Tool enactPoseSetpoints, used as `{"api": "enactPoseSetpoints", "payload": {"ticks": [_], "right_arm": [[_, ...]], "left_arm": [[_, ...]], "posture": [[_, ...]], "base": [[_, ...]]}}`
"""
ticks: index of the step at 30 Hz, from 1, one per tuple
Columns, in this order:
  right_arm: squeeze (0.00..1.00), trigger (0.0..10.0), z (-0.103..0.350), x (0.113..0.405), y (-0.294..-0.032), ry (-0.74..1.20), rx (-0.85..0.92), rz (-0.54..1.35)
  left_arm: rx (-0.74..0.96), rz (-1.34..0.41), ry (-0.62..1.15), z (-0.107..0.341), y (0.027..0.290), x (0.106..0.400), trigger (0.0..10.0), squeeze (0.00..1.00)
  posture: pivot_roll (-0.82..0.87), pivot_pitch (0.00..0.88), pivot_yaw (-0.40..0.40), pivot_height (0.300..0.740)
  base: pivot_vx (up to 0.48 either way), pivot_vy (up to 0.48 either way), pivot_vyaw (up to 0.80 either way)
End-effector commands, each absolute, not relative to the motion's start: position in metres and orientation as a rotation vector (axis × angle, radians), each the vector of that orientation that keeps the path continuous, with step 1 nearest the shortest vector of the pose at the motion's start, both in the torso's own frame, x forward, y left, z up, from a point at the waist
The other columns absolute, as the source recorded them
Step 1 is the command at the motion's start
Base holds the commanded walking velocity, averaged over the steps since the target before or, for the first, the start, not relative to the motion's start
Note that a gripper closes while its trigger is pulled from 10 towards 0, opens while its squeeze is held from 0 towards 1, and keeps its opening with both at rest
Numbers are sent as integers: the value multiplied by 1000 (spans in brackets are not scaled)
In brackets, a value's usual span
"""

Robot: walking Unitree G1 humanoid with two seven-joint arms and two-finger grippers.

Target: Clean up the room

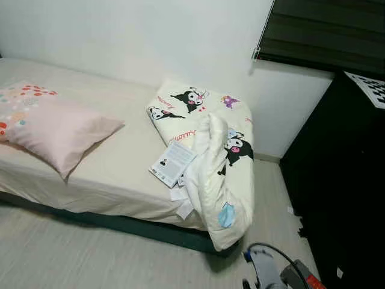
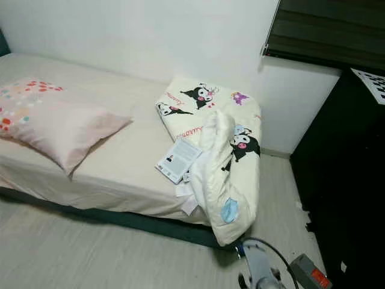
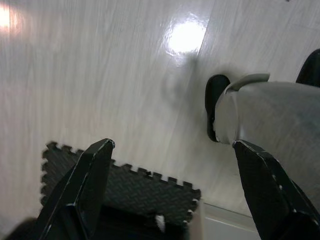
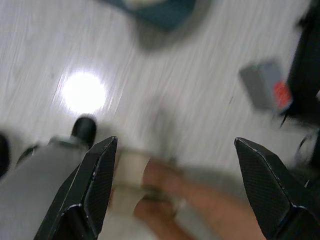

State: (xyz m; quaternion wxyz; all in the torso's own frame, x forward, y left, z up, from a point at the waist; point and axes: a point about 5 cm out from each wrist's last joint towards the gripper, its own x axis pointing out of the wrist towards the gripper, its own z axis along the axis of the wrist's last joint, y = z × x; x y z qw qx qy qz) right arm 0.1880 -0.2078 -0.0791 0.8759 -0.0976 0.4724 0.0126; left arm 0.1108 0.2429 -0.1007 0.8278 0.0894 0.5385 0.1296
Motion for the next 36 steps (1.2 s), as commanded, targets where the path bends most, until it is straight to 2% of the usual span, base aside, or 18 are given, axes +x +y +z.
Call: {"api": "enactPoseSetpoints", "payload": {"ticks": [1, 4, 9, 18, 36], "right_arm": [[0, 10000, -80, 184, -214, 999, -179, 0], [0, 10000, -86, 168, -220, 1041, -179, -6], [0, 10000, -89, 160, -224, 1064, -170, -28], [0, 10000, -88, 164, -218, 1043, -133, -48], [0, 10000, -90, 170, -196, 1032, -130, -5]], "left_arm": [[196, 257, 1156, -101, 243, 109, 10000, 0], [180, 252, 1143, -99, 243, 116, 10000, 0], [169, 224, 1136, -99, 240, 123, 10000, 0], [225, 155, 1155, -98, 243, 123, 10000, 0], [202, 161, 1085, -92, 236, 144, 10000, 0]], "posture": [[46, 62, -119, 740], [30, 56, -108, 740], [2, 48, -106, 740], [-25, 30, -69, 740], [-12, 0, -69, 740]], "base": [[0, 0, 0], [0, 0, 0], [0, 0, 0], [0, 0, 0], [0, 0, 0]]}}
